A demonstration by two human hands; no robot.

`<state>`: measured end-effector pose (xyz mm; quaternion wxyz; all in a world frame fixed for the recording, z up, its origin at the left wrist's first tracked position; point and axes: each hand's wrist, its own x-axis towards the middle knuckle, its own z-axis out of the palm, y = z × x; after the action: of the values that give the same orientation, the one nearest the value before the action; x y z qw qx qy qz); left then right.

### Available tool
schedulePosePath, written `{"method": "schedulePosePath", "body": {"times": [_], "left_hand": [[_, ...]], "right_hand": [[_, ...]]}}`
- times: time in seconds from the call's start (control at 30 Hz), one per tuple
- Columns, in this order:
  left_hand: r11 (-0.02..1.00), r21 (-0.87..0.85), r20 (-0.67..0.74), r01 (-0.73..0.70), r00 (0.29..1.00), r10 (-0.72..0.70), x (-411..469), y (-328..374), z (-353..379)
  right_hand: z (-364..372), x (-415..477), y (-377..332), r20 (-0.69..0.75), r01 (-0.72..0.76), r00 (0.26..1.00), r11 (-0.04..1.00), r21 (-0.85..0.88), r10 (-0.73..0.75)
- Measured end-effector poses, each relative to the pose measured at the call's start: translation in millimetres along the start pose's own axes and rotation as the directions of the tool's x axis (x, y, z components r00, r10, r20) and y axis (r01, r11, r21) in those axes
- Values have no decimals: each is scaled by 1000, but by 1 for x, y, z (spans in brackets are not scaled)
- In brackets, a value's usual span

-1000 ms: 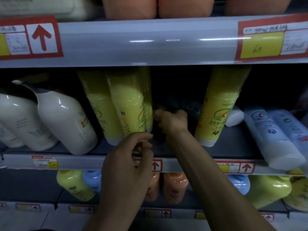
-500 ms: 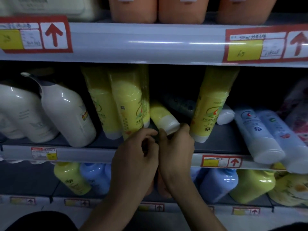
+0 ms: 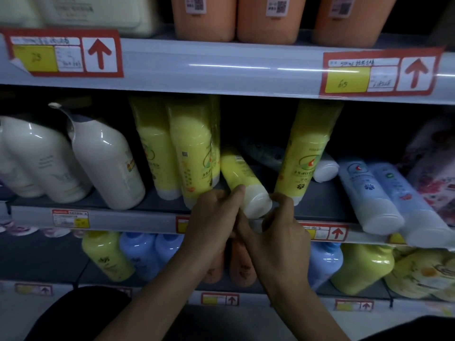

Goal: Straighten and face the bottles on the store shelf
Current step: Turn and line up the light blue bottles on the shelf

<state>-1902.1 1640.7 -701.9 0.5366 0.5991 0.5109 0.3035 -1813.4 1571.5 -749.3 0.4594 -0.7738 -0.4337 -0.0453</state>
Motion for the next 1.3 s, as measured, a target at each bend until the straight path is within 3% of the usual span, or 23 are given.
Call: {"method": "schedulePosePath", "body": {"times": [0.17, 0.27, 0.37, 0.53, 0.67, 0.77, 0.87, 1.1, 1.2, 1.3], "left_hand": [[973, -108, 84, 205, 977, -196, 5, 8, 4], [961, -165, 79, 220, 975, -209, 4, 9, 10], [950, -223, 82, 220, 975, -207, 4, 6, 11], [899, -334, 137, 284, 958, -253, -3, 4, 2], [869, -404, 190, 286, 955, -227, -11, 5, -8], [859, -416, 254, 299, 945, -206, -20, 3, -15], [859, -418, 279, 296, 942, -188, -25, 0, -21], [919, -315, 367, 238, 923, -113, -33, -12, -33], [955, -267, 341, 128, 940, -31, -35, -21, -36], [982, -187, 295, -19, 953, 75, -36, -29, -38]], "right_hand": [[-4, 1, 4, 2, 165, 986, 970, -180, -168], [-10, 0, 5, 23, 252, 967, 939, -236, -253], [-20, -1, 4, 90, 274, 961, 943, -186, -262], [-45, 4, -7, 260, 98, 958, 992, 84, -116], [-59, 20, -17, 353, -171, 931, 964, 204, 90], [-59, 37, -26, 486, -391, 835, 900, 194, 258], [-61, 52, -32, 626, -590, 689, 785, 191, 365], [-59, 60, -24, 791, -708, 529, 673, 211, 308], [-56, 62, -25, 808, -688, 527, 691, 222, 265], [-56, 60, -28, 773, -616, 595, 742, 264, 220]]}}
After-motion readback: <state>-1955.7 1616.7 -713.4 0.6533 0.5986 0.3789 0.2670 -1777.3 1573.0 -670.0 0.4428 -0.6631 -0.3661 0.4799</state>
